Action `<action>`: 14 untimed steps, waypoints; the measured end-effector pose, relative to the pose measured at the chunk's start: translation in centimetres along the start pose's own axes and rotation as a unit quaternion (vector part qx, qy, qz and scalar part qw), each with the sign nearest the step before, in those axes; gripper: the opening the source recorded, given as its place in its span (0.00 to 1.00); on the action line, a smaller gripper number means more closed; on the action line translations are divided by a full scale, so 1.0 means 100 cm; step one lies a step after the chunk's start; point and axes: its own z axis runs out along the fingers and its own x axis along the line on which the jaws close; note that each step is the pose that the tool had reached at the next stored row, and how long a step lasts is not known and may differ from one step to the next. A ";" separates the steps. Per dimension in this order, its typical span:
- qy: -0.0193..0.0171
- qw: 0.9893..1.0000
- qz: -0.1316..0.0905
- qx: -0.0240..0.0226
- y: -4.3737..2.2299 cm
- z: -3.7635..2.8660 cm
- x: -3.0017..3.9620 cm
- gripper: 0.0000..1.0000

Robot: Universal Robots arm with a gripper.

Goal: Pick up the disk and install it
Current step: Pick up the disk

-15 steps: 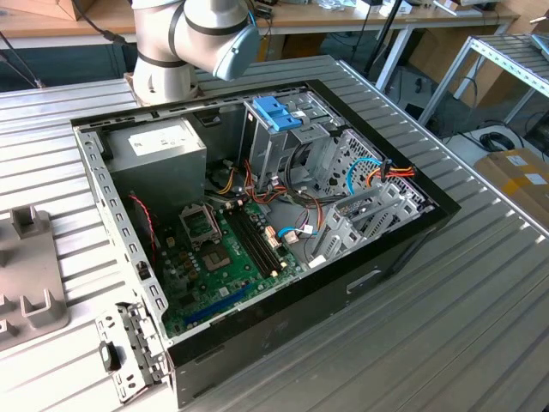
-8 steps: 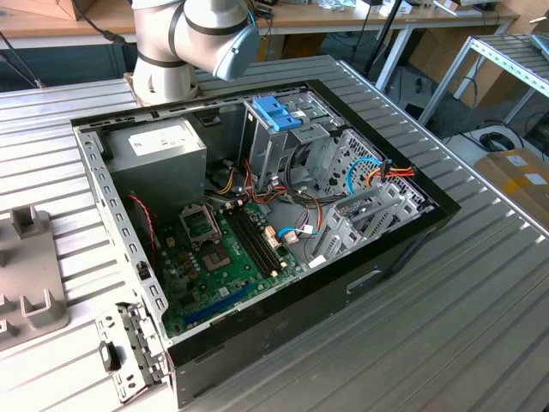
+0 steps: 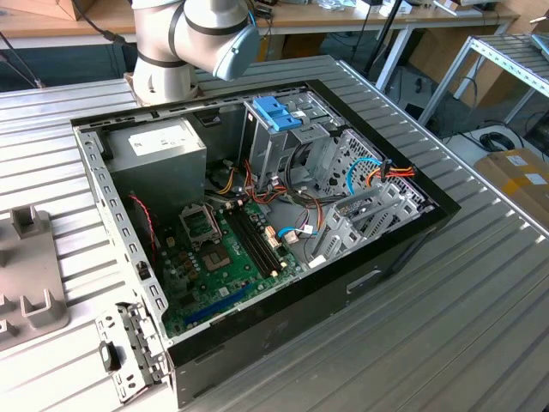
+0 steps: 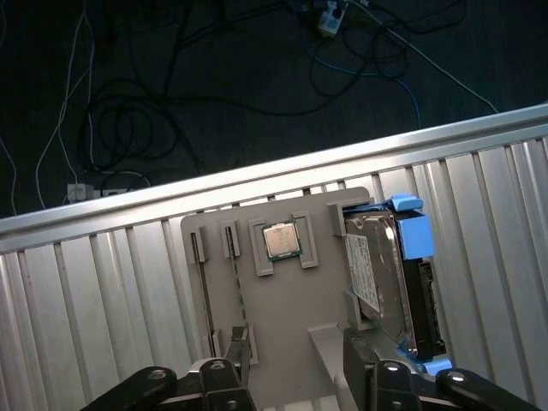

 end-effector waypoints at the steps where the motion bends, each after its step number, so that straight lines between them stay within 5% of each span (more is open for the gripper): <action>1: 0.000 1.000 0.000 0.000 0.0000 0.0000 0.0000 0.56; 14: 0.000 1.000 0.000 0.000 0.0011 0.0017 -0.0052 0.56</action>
